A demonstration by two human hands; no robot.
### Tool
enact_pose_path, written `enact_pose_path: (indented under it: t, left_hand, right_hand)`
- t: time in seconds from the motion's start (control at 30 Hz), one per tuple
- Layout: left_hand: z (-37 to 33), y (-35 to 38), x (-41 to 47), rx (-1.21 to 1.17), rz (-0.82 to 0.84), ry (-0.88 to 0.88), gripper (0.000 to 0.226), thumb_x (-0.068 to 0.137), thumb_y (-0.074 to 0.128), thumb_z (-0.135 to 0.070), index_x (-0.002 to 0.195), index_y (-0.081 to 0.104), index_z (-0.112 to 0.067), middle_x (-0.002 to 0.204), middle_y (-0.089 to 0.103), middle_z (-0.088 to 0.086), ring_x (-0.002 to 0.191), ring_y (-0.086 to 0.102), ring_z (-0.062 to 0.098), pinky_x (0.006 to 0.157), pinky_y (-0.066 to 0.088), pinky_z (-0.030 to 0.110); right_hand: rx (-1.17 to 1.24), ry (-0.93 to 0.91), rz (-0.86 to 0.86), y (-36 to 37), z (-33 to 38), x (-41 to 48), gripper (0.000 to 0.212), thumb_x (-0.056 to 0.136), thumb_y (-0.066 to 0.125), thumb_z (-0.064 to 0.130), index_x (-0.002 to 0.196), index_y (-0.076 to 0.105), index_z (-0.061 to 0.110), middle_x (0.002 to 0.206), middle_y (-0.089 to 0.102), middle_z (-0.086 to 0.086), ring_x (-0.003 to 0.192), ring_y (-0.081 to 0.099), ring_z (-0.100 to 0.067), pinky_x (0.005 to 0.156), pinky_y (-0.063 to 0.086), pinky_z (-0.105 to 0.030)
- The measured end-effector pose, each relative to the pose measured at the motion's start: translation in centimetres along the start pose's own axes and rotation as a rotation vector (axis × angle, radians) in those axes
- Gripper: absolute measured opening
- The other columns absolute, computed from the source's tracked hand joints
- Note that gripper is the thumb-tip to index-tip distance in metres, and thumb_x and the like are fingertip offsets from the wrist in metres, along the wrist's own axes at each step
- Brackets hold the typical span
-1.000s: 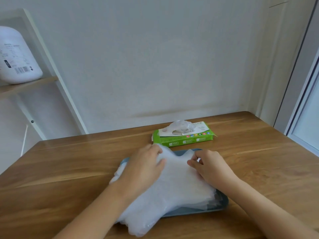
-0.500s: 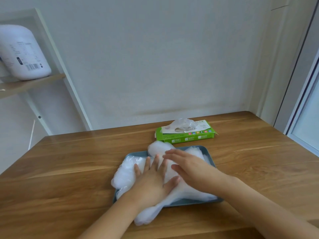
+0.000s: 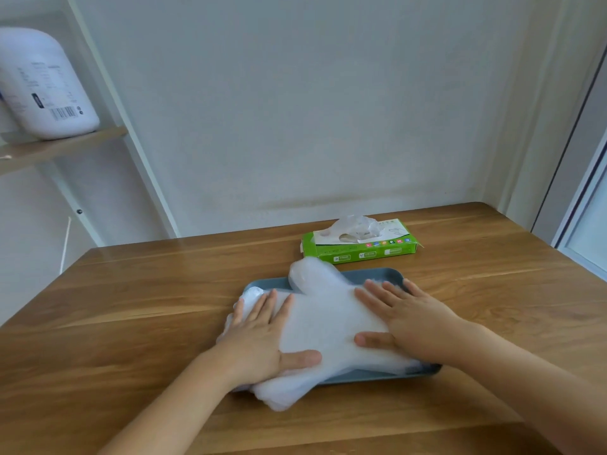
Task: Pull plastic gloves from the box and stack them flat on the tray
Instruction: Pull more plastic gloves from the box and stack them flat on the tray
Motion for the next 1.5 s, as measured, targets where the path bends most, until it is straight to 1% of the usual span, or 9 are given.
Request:
enact_pose_path:
  t: [0.23, 0.37, 0.43, 0.5, 0.67, 0.83, 0.93, 1.13, 1.5]
  left_hand:
    - [3.7, -0.5, -1.4, 0.123, 0.134, -0.056, 0.15, 0.025, 0.001, -0.102, 0.151, -0.02, -0.023, 0.158, -0.025, -0.008, 0.145, -0.023, 0.011, 0.113, -0.02, 0.056]
    - [3.9, -2.3, -2.0, -0.023, 0.222, -0.067, 0.111, 0.071, 0.05, -0.08, 0.155, 0.0, -0.028, 0.162, -0.001, -0.011, 0.149, -0.003, 0.013, 0.117, -0.012, 0.049]
    - [4.1, -5.2, -1.5, -0.091, 0.117, -0.045, 0.088, 0.078, 0.052, -0.072, 0.152, 0.024, -0.033, 0.155, 0.031, -0.011, 0.143, 0.026, 0.01, 0.119, 0.01, 0.039]
    - [4.1, -8.5, -0.7, -0.212, -0.034, -0.016, 0.074, 0.08, 0.055, -0.066, 0.145, 0.038, -0.034, 0.147, 0.041, -0.017, 0.134, 0.039, 0.004, 0.111, 0.028, 0.025]
    - [2.0, -12.9, 3.8, -0.412, -0.271, 0.105, 0.055, 0.086, 0.06, -0.053, 0.137, 0.051, -0.033, 0.142, 0.048, -0.016, 0.129, 0.044, 0.002, 0.11, 0.035, 0.027]
    - [-1.9, -11.5, 9.0, -0.438, -0.172, 0.22, 0.051, 0.094, 0.053, -0.049, 0.143, 0.043, -0.038, 0.148, 0.041, -0.017, 0.134, 0.039, 0.004, 0.114, 0.031, 0.031]
    - [-3.8, -9.7, 11.0, -0.382, -0.062, 0.245, 0.054, 0.098, 0.043, -0.05, 0.149, 0.031, -0.037, 0.16, 0.018, -0.013, 0.146, 0.015, 0.005, 0.116, 0.013, 0.022]
    - [-4.9, -7.1, 13.0, -0.272, 0.062, 0.213, 0.054, 0.099, 0.031, -0.055, 0.15, 0.02, -0.044, 0.163, 0.0, -0.001, 0.149, -0.007, 0.015, 0.119, 0.003, 0.034]
    - [-4.8, -6.9, 12.8, -0.314, 0.073, 0.204, 0.054, 0.097, 0.042, -0.053, 0.147, 0.023, -0.049, 0.162, 0.002, -0.004, 0.149, 0.003, 0.016, 0.12, 0.008, 0.03]
  right_hand:
    - [-0.028, 0.038, 0.103, -0.1, -2.4, -0.9, 0.112, 0.062, 0.012, 0.086, 0.151, -0.014, 0.023, 0.159, -0.013, 0.005, 0.146, -0.013, -0.013, 0.116, -0.01, -0.046]
    - [0.07, 0.024, 0.162, -1.7, -2.8, -0.7, 0.102, 0.07, 0.046, 0.08, 0.152, 0.011, 0.029, 0.156, 0.017, 0.012, 0.146, 0.011, -0.012, 0.118, 0.008, -0.039]
    - [0.246, 0.036, 0.051, -4.1, -3.6, 0.5, 0.058, 0.072, 0.055, 0.074, 0.117, 0.054, 0.037, 0.111, 0.055, 0.019, 0.106, 0.052, -0.009, 0.086, 0.041, -0.023]
    - [0.392, 0.053, -0.23, -7.8, -5.3, 2.1, 0.033, 0.074, 0.061, 0.066, 0.084, 0.057, 0.035, 0.081, 0.056, 0.016, 0.076, 0.052, -0.01, 0.062, 0.037, -0.023]
    - [0.537, 0.142, -0.511, -11.0, -9.5, 6.3, 0.063, 0.083, 0.071, 0.038, 0.139, 0.045, 0.024, 0.139, 0.048, 0.0, 0.122, 0.048, -0.019, 0.089, 0.032, -0.022]
    - [0.683, 0.226, -0.488, -9.9, -11.3, 10.6, 0.073, 0.082, 0.069, 0.044, 0.145, 0.038, 0.022, 0.146, 0.041, -0.006, 0.132, 0.04, -0.024, 0.103, 0.034, -0.034]
    - [0.74, 0.259, -0.469, -9.4, -11.6, 12.4, 0.069, 0.083, 0.066, 0.049, 0.141, 0.043, 0.02, 0.143, 0.046, -0.005, 0.129, 0.044, -0.023, 0.094, 0.036, -0.031]
    - [0.909, 0.318, -0.541, -8.4, -13.0, 14.0, 0.019, 0.09, 0.063, 0.03, 0.095, 0.069, 0.013, 0.09, 0.067, -0.003, 0.075, 0.057, -0.016, 0.058, 0.04, -0.025]
    - [1.459, 0.14, -0.863, -14.2, -15.1, 9.8, 0.017, 0.085, 0.069, 0.024, 0.077, 0.071, 0.01, 0.078, 0.066, -0.007, 0.075, 0.057, -0.016, 0.08, 0.046, -0.033]
Point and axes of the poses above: each hand's wrist, its own x-axis towards the middle knuckle, its own y-axis out of the palm, z = x × y, the point moved 10 cm from there along x, towards the middle knuckle
